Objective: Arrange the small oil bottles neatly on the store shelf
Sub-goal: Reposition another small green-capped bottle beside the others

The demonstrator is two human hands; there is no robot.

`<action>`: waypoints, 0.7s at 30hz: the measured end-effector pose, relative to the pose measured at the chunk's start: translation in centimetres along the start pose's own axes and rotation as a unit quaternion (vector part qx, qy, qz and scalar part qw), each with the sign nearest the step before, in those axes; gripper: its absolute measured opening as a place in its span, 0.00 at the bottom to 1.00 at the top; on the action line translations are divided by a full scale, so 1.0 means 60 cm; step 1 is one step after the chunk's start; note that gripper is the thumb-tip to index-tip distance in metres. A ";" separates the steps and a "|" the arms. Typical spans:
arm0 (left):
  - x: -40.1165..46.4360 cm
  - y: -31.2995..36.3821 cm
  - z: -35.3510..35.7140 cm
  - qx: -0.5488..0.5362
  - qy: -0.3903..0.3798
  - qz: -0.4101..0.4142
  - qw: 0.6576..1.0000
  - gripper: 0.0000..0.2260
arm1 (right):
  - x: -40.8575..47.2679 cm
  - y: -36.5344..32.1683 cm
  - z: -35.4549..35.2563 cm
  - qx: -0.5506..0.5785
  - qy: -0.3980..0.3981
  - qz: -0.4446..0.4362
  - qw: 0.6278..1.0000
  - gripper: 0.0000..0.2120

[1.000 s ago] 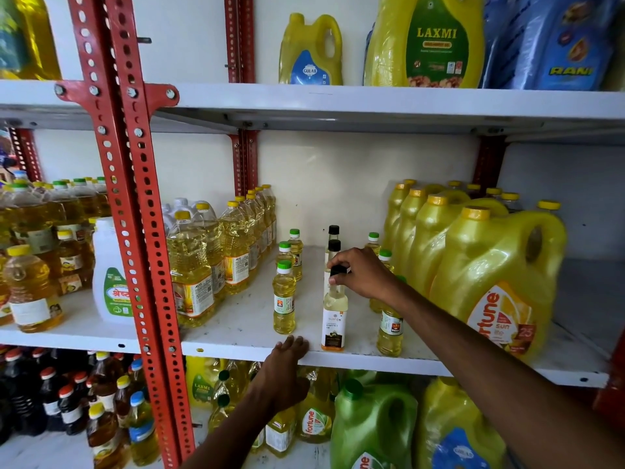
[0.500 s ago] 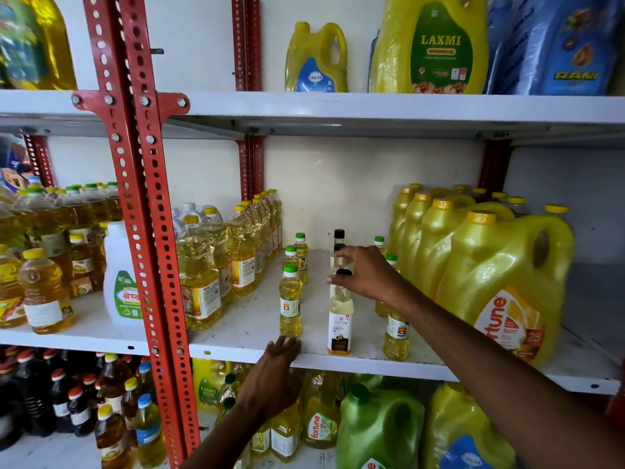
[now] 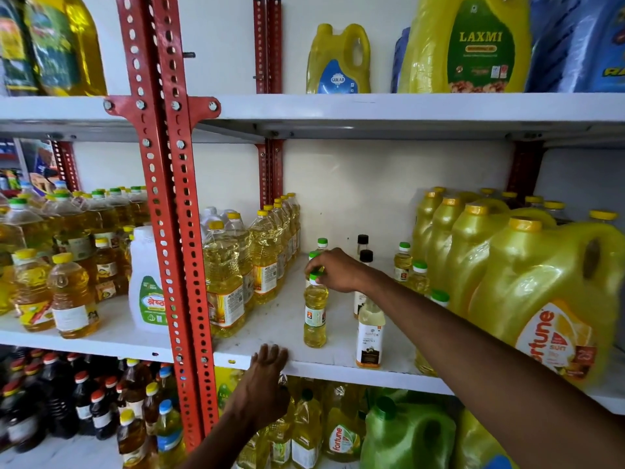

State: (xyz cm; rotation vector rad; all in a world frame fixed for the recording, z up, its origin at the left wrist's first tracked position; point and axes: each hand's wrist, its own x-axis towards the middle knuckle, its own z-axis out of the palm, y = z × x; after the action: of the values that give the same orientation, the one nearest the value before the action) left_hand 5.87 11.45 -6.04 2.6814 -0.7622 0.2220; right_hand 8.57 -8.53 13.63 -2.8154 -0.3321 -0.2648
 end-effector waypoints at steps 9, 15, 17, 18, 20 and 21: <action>0.001 -0.009 -0.002 -0.023 0.041 0.027 0.999 0.28 | 0.008 -0.003 0.021 0.031 0.058 0.032 0.997 0.18; 0.008 -0.010 -0.001 -0.005 0.035 0.034 0.999 0.29 | 0.008 -0.007 0.023 0.036 0.036 0.035 0.998 0.18; 0.008 -0.011 0.000 -0.006 0.034 0.033 0.999 0.30 | 0.006 -0.011 0.025 0.042 0.040 0.035 0.998 0.17; 0.008 -0.012 0.001 -0.007 0.033 0.032 0.999 0.30 | 0.005 -0.013 0.026 0.042 0.042 0.033 0.998 0.16; 0.008 -0.014 0.003 -0.006 0.028 0.030 0.999 0.32 | 0.003 -0.018 0.028 0.042 0.046 0.027 0.998 0.16; 0.008 -0.014 0.004 -0.006 0.022 0.026 0.999 0.33 | 0.002 -0.021 0.029 0.042 0.047 0.023 0.998 0.16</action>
State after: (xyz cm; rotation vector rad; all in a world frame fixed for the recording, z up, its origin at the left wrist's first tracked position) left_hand 6.76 11.81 -6.36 2.6393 -0.8188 0.2872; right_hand 8.63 -6.80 12.32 -2.7135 -0.2503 -0.3631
